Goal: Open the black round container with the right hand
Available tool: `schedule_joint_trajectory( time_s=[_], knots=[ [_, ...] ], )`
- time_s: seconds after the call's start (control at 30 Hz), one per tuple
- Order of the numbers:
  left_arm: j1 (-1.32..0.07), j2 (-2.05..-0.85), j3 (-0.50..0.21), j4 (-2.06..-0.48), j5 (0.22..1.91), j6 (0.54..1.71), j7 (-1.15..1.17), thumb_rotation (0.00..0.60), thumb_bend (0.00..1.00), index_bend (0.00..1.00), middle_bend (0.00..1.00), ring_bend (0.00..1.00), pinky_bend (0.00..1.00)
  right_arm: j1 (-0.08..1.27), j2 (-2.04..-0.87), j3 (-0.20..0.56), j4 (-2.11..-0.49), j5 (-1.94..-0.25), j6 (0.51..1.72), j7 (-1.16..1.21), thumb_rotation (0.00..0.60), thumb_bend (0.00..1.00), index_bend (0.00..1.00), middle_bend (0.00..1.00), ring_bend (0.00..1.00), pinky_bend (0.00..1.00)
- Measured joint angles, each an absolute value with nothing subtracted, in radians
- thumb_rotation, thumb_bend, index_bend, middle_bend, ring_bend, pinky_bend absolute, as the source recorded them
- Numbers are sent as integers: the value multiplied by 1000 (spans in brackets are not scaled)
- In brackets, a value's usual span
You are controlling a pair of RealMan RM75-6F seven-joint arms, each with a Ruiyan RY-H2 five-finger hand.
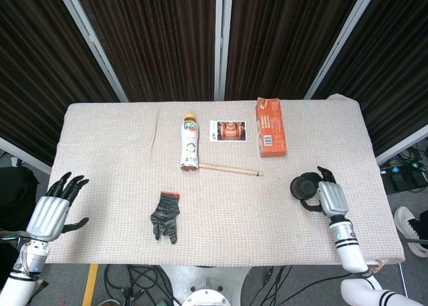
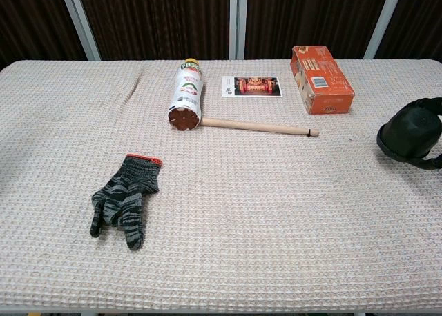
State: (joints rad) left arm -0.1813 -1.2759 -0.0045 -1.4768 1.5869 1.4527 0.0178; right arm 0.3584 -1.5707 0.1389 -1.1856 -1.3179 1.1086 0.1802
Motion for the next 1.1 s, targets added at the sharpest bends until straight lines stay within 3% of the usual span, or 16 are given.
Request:
schedule_joint_trajectory(
  time_s=[0.3, 0.7, 0.8, 1.03, 1.1],
  knots=[
    [-179, -1269, -7, -1491, 1590, 1462, 26, 600, 126, 138, 108, 0, 172, 358, -1512, 157, -1300, -1359, 1175, 171, 600, 288, 446, 454, 51, 0],
    [-179, -1265, -11, -1493, 1587, 1465, 23, 600, 125, 138, 108, 0, 172, 323, -1366, 170, -1613, -1523, 1399, 104, 600, 287, 461, 465, 69, 0],
    [-181, -1269, -9, -1490, 1585, 1457, 18, 600, 126, 138, 108, 0, 172, 324, -1375, 159, -1589, -1500, 1369, 81, 600, 288, 464, 466, 69, 0],
    [-178, -1258, -10, -1495, 1583, 1462, 15, 600, 126, 138, 108, 0, 172, 356, -1422, 139, -1486, -1338, 1097, -1, 600, 294, 464, 466, 72, 0],
    [-178, -1255, -14, -1498, 1581, 1464, 15, 600, 126, 138, 108, 0, 172, 358, -1424, 142, -1493, -1341, 1067, 0, 600, 293, 464, 466, 76, 0]
  ],
)
